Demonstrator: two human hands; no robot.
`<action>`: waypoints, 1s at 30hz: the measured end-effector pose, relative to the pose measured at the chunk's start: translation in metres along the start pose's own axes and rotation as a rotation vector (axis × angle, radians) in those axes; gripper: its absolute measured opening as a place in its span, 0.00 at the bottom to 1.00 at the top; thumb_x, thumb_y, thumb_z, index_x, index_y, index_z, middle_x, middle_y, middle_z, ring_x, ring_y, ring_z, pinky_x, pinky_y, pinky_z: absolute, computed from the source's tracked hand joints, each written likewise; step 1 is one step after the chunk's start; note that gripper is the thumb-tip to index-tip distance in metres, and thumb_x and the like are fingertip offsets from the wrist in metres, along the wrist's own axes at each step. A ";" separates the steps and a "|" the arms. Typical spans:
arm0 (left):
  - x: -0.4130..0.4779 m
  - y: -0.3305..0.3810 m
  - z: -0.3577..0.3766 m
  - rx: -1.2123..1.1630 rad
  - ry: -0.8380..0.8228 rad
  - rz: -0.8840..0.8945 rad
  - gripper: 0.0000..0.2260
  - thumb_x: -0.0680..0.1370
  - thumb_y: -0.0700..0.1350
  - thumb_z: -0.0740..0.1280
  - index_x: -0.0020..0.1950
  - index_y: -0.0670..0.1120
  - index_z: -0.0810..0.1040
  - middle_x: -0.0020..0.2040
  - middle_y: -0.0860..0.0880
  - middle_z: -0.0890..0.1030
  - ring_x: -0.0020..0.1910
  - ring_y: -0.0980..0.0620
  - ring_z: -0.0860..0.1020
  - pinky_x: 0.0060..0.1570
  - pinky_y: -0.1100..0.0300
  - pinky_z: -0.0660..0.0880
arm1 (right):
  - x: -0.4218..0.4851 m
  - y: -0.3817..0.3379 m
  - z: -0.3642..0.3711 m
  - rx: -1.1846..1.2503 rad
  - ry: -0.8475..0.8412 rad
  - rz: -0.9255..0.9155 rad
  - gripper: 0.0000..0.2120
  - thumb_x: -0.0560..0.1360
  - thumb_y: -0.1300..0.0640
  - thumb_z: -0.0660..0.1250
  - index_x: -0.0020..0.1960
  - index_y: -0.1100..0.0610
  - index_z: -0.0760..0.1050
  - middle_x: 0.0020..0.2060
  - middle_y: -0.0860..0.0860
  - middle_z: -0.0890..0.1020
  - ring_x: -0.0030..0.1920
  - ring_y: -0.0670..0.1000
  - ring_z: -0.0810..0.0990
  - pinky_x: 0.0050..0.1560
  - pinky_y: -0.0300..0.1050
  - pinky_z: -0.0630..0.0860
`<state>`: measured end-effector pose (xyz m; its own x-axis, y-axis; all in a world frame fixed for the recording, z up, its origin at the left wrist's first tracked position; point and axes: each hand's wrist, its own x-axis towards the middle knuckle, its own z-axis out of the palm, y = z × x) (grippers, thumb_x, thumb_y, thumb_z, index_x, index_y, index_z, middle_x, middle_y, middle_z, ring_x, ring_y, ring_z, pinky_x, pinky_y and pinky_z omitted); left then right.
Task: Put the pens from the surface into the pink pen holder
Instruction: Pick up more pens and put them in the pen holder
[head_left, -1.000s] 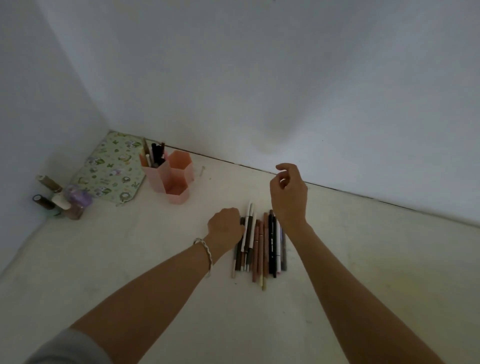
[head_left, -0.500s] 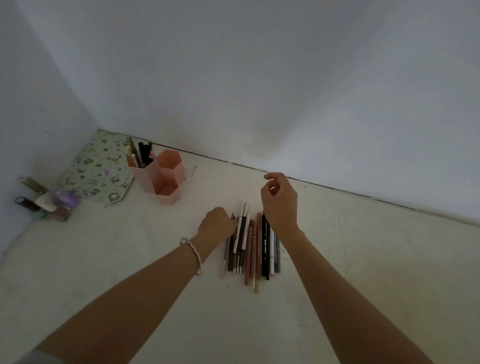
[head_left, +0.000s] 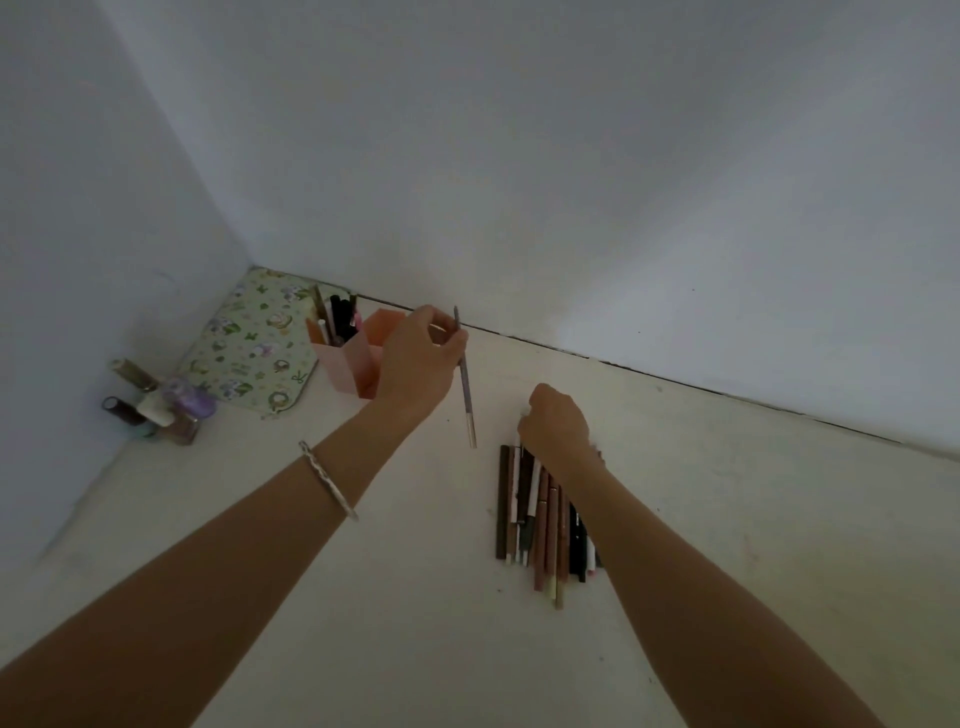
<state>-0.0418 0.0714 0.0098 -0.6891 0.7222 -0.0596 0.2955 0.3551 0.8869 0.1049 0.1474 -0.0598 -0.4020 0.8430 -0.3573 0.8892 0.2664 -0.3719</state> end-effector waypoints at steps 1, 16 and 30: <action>-0.001 0.001 -0.001 -0.003 0.015 0.018 0.06 0.79 0.43 0.68 0.53 0.42 0.78 0.44 0.48 0.82 0.41 0.52 0.82 0.40 0.61 0.80 | 0.000 -0.001 0.000 0.036 0.011 0.003 0.08 0.75 0.67 0.59 0.39 0.59 0.66 0.33 0.50 0.71 0.36 0.50 0.72 0.35 0.40 0.69; 0.041 0.016 -0.128 -0.110 0.590 0.360 0.12 0.79 0.39 0.64 0.62 0.46 0.74 0.41 0.54 0.79 0.39 0.56 0.82 0.41 0.67 0.79 | -0.017 -0.103 -0.088 0.901 0.488 -0.143 0.09 0.75 0.63 0.61 0.49 0.58 0.79 0.39 0.52 0.82 0.38 0.51 0.79 0.39 0.43 0.75; 0.030 -0.059 -0.138 0.357 0.491 0.392 0.17 0.78 0.39 0.62 0.66 0.42 0.75 0.63 0.44 0.77 0.64 0.44 0.72 0.65 0.53 0.67 | -0.036 -0.169 -0.049 0.859 0.658 -0.511 0.09 0.78 0.65 0.62 0.55 0.61 0.78 0.49 0.52 0.79 0.46 0.46 0.79 0.50 0.37 0.76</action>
<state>-0.1709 -0.0100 0.0193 -0.6812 0.5160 0.5193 0.7221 0.3571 0.5924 -0.0201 0.0944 0.0577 -0.2547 0.8745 0.4127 0.1214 0.4523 -0.8835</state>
